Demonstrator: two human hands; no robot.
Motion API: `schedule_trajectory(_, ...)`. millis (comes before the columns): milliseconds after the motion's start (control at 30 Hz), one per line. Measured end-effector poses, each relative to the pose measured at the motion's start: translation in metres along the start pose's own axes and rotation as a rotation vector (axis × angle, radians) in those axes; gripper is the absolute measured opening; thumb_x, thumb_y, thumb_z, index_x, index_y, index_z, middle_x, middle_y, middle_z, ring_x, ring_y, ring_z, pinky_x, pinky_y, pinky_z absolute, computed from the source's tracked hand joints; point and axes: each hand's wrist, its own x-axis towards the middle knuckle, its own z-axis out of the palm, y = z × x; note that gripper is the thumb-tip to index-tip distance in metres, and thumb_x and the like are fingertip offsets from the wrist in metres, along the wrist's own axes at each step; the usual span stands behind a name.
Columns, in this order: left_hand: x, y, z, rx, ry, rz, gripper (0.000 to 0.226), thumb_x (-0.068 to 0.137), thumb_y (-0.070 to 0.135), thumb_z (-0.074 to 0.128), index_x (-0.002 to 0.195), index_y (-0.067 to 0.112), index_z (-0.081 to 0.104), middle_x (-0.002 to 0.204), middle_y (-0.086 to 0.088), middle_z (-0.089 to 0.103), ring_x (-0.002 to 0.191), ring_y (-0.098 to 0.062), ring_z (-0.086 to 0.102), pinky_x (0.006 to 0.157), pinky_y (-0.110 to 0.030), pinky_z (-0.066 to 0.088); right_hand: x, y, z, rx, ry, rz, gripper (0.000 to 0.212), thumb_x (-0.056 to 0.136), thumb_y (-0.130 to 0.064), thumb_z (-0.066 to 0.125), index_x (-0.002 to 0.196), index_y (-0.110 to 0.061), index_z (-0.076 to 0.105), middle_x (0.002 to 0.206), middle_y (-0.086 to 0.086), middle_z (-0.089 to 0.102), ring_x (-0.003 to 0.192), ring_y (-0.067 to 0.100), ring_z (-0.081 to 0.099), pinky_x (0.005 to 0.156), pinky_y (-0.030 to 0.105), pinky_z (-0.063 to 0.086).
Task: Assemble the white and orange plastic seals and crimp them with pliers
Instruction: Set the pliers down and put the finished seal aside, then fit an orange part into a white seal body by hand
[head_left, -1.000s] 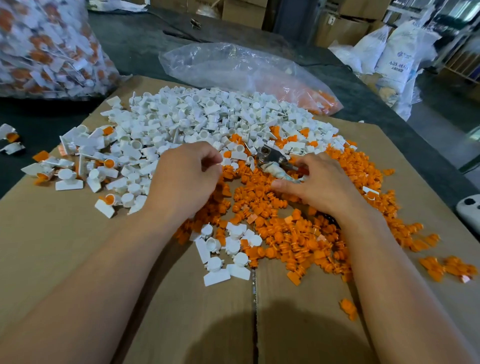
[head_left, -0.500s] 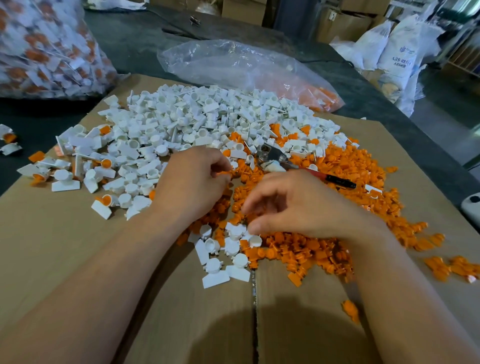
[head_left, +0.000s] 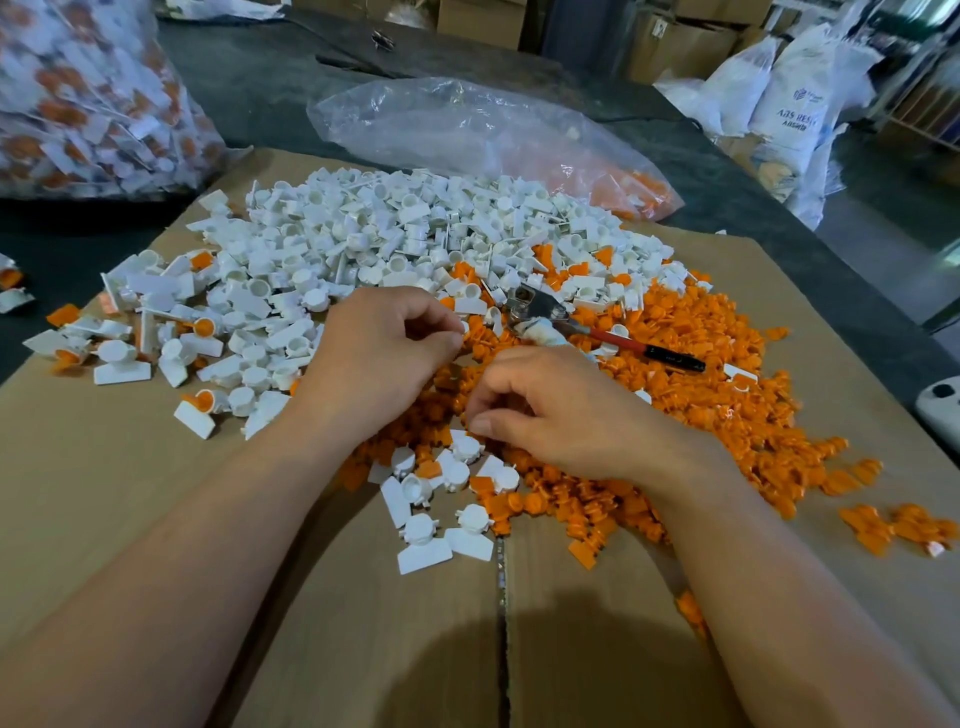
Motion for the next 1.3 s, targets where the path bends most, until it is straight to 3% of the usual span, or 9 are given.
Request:
schedule_trajectory(100,-0.001,0.004,-0.002,-0.024,-0.002,-0.023,0.023,0.083,0.016,0.066,0.067,0.031,0.062,0.063,0.017,0.055,0.049,0.013,0.051,0.032,-0.003,0.028,-0.001,0.002,-0.003,0.038,0.028,0.017,0.011,0.084,-0.023,0.064,0.091,-0.016,0.069,0.083,-0.01,0.053,0.074,0.003,0.048,0.068,0.024,0.039)
schedule_trajectory(300,-0.001,0.005,-0.002,-0.066,-0.004,-0.047,0.023,0.083,0.013,0.066,0.067,0.029,0.063,0.066,0.015,0.057,0.054,0.014,0.051,0.036,-0.003,0.032,-0.001,-0.002,0.003,0.05,-0.089,-0.015,0.023,0.081,-0.025,0.069,0.103,-0.019,0.068,0.088,-0.008,0.052,0.076,0.0,0.047,0.07,0.02,0.041)
schedule_trajectory(467,-0.001,0.008,-0.004,-0.211,-0.086,-0.094,0.016,0.081,0.01,0.067,0.071,0.024,0.067,0.052,0.016,0.059,0.046,0.007,0.051,0.039,-0.003,0.033,0.0,0.003,-0.004,0.102,0.204,0.042,0.017,0.085,-0.02,0.064,0.101,-0.015,0.068,0.081,-0.014,0.049,0.073,-0.001,0.047,0.066,0.008,0.035)
schedule_trajectory(600,-0.003,0.01,-0.007,-0.339,-0.235,-0.064,0.023,0.075,-0.005,0.067,0.078,0.018,0.069,0.067,0.002,0.065,0.048,0.002,0.053,0.051,-0.012,0.046,-0.001,0.008,-0.006,0.169,0.329,0.113,0.018,0.085,-0.017,0.063,0.103,-0.016,0.068,0.084,-0.015,0.054,0.08,-0.002,0.05,0.07,0.004,0.034)
schedule_trajectory(800,-0.004,0.008,-0.007,-0.238,-0.256,0.012,0.033,0.066,-0.001,0.078,0.086,0.023,0.067,0.083,0.0,0.069,0.073,-0.007,0.064,0.066,-0.012,0.052,0.001,0.008,0.0,0.287,0.342,0.148,0.01,0.085,-0.019,0.063,0.095,-0.024,0.064,0.082,-0.02,0.055,0.082,0.0,0.056,0.073,0.014,0.044)
schedule_trajectory(967,-0.002,0.005,-0.006,-0.254,-0.099,-0.05,0.025,0.073,0.007,0.076,0.081,0.028,0.065,0.07,0.005,0.063,0.058,-0.004,0.058,0.058,-0.014,0.049,0.001,0.008,-0.001,0.406,0.384,0.192,0.015,0.085,-0.026,0.061,0.079,-0.033,0.049,0.079,-0.009,0.06,0.077,0.007,0.059,0.069,0.022,0.048)
schedule_trajectory(1067,-0.001,0.005,-0.007,-0.345,0.006,-0.11,0.019,0.076,0.009,0.073,0.078,0.027,0.067,0.063,0.005,0.065,0.051,-0.003,0.06,0.048,-0.011,0.046,-0.002,0.013,-0.006,0.22,0.25,0.191,0.012,0.078,-0.033,0.068,0.073,-0.033,0.057,0.072,-0.015,0.057,0.067,-0.005,0.052,0.059,0.011,0.04)
schedule_trajectory(1167,-0.002,0.006,-0.007,-0.386,-0.001,-0.12,0.021,0.078,0.006,0.07,0.077,0.027,0.067,0.054,0.01,0.065,0.046,0.002,0.056,0.05,-0.009,0.044,-0.002,0.012,-0.001,0.07,0.069,0.193,0.019,0.073,-0.039,0.072,0.085,-0.026,0.064,0.076,-0.015,0.052,0.067,-0.001,0.049,0.06,0.018,0.04)
schedule_trajectory(1300,0.0,0.004,-0.007,-0.384,-0.039,-0.14,0.023,0.076,-0.001,0.07,0.079,0.021,0.064,0.052,0.011,0.061,0.048,0.0,0.056,0.05,-0.011,0.046,0.001,0.008,0.002,-0.027,0.06,0.191,0.02,0.075,-0.034,0.073,0.089,-0.028,0.061,0.075,-0.014,0.051,0.07,0.003,0.049,0.064,0.027,0.044)
